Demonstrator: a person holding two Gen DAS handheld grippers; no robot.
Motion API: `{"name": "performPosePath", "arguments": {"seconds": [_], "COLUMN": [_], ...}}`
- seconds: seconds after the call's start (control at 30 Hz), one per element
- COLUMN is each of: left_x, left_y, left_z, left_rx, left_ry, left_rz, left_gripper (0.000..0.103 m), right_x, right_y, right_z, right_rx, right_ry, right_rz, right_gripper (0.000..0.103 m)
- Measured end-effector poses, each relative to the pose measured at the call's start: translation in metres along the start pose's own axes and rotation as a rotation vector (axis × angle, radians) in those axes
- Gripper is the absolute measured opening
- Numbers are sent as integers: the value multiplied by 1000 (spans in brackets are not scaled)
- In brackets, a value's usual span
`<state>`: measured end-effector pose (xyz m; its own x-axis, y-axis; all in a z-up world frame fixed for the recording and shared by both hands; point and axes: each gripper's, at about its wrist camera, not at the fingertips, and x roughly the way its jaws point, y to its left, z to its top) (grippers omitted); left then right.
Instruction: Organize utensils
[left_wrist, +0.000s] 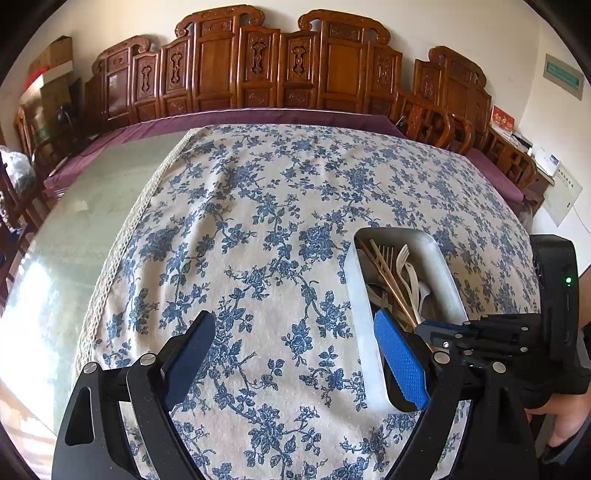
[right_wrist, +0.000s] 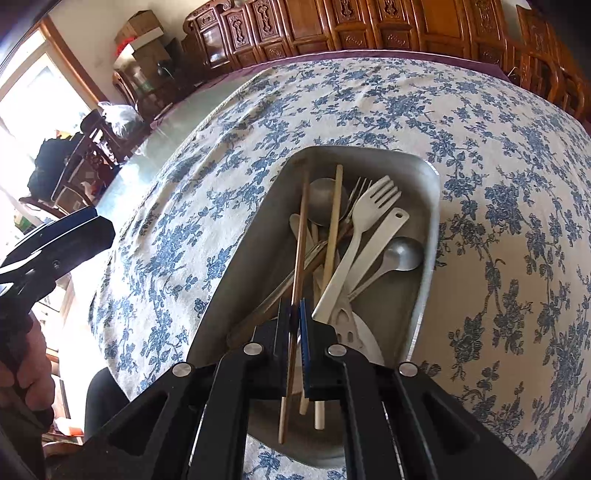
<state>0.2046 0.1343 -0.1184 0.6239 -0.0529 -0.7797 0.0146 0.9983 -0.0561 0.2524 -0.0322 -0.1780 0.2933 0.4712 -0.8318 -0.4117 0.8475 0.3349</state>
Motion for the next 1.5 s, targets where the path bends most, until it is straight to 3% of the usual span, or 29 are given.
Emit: {"name": "performPosePath", "arguments": {"seconds": [0.3, 0.5, 0.7, 1.07, 1.13, 1.23, 1.4, 1.5], "left_x": [3, 1, -14, -56, -63, -76, -96, -107], "left_y": [3, 0, -11, -57, -67, -81, -101, -109], "left_z": [-1, -2, -1, -10, -14, -21, -36, -44], "left_rx": [-8, -3, 6, 53, 65, 78, 83, 82], "left_ry": [6, 4, -22, -97, -105, -132, -156, -168], "left_rz": [-2, -4, -2, -12, -22, -21, -20, -9], "left_gripper": [84, 84, 84, 84, 84, 95, 95, 95], "right_x": [11, -1, -34, -130, -147, -171, -207, -225], "right_y": [0, 6, 7, -17, -22, -27, -32, -35], "right_z": [0, -2, -9, -50, -58, -71, -97, -111], "right_rx": [6, -44, -87, -89, -82, -79, -61, -41], "right_ry": [17, -35, -103, -272, -303, -344, -415, -452], "right_rz": [10, 3, -18, -102, -112, -141, -207, -232], "right_gripper": [8, 9, 9, 9, 17, 30, 72, 87]}}
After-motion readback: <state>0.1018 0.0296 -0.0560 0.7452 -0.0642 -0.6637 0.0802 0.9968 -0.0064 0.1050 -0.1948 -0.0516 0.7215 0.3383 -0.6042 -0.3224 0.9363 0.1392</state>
